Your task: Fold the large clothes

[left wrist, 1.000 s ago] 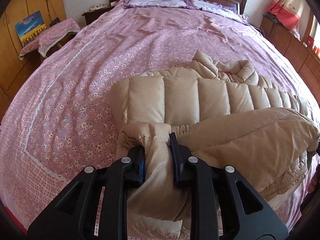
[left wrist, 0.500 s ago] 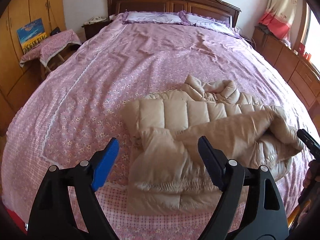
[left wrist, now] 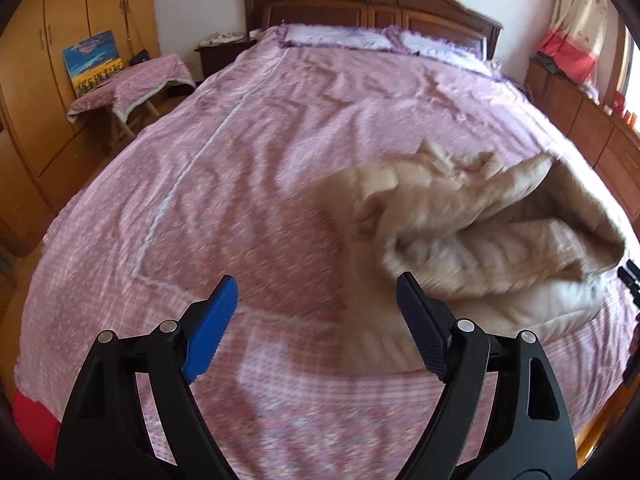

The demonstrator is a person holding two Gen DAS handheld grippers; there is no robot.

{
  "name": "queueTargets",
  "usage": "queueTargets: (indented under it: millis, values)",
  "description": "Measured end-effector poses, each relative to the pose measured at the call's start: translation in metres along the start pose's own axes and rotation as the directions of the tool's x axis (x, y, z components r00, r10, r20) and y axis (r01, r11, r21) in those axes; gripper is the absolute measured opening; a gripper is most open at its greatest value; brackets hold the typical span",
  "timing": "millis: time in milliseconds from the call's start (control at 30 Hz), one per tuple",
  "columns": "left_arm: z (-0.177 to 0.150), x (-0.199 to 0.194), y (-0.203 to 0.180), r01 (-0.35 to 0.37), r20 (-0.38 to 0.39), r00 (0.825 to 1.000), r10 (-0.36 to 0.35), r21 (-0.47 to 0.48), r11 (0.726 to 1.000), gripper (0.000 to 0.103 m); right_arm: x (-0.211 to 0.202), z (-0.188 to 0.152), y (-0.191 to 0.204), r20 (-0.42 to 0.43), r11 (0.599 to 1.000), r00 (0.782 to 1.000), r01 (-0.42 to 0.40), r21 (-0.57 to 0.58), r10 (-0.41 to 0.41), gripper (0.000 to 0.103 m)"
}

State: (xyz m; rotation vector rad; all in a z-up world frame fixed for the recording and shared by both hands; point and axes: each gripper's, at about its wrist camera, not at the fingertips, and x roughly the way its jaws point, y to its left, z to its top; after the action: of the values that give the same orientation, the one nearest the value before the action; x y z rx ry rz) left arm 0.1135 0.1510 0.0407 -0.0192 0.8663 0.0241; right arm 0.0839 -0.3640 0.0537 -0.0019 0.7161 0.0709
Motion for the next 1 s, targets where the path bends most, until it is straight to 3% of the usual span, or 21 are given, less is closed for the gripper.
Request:
queueTargets:
  millis: [67, 233, 367, 467, 733, 833, 867, 900, 967, 1000]
  values:
    - [-0.003, 0.012, 0.002, -0.019, -0.026, 0.999, 0.019, 0.014, 1.0, 0.081, 0.008, -0.003, -0.001, -0.015, 1.0, 1.0, 0.016, -0.018, -0.016, 0.087]
    - [0.0, 0.039, -0.017, 0.032, -0.038, 0.999, -0.029, 0.085, 0.996, 0.081, 0.028, 0.002, 0.015, -0.014, 0.997, 1.0, -0.028, -0.074, 0.027, 0.087]
    - [0.014, 0.057, -0.037, 0.065, 0.002, 0.998, -0.066, 0.153, 0.986, 0.081, 0.041, 0.016, 0.033, 0.006, 0.991, 0.996, -0.085, -0.105, 0.086, 0.087]
    - [0.025, 0.066, -0.044, 0.102, 0.029, 0.994, -0.107, 0.151, 0.983, 0.081, 0.053, 0.028, 0.04, 0.012, 0.989, 0.993, -0.112, -0.099, 0.114, 0.087]
    - [0.039, 0.081, -0.062, 0.206, 0.043, 0.976, -0.212, 0.111, 0.972, 0.081, 0.072, 0.046, 0.041, 0.022, 0.983, 0.983, -0.183, 0.009, 0.183, 0.065]
    - [0.041, 0.092, -0.07, 0.202, 0.023, 0.978, -0.205, 0.103, 0.974, 0.066, 0.075, 0.047, 0.036, 0.02, 0.978, 0.98, -0.199, 0.065, 0.198, 0.056]
    - [0.042, 0.096, -0.073, 0.201, 0.021, 0.979, -0.204, 0.098, 0.975, 0.055, 0.076, 0.047, 0.035, 0.02, 0.977, 0.98, -0.197, 0.076, 0.196, 0.052]
    - [0.042, 0.097, -0.073, 0.203, 0.02, 0.978, -0.206, 0.092, 0.975, 0.035, 0.076, 0.048, 0.034, 0.021, 0.978, 0.982, -0.189, 0.085, 0.188, 0.045]
    - [0.043, 0.098, -0.073, 0.209, 0.017, 0.977, -0.211, 0.074, 0.975, 0.015, 0.073, 0.048, 0.033, 0.028, 0.98, 0.984, -0.175, 0.091, 0.173, 0.023]
    - [0.044, 0.096, -0.072, 0.209, 0.026, 0.977, -0.211, 0.063, 0.976, 0.007, 0.072, 0.049, 0.032, 0.035, 0.984, 0.988, -0.153, 0.095, 0.151, 0.006]
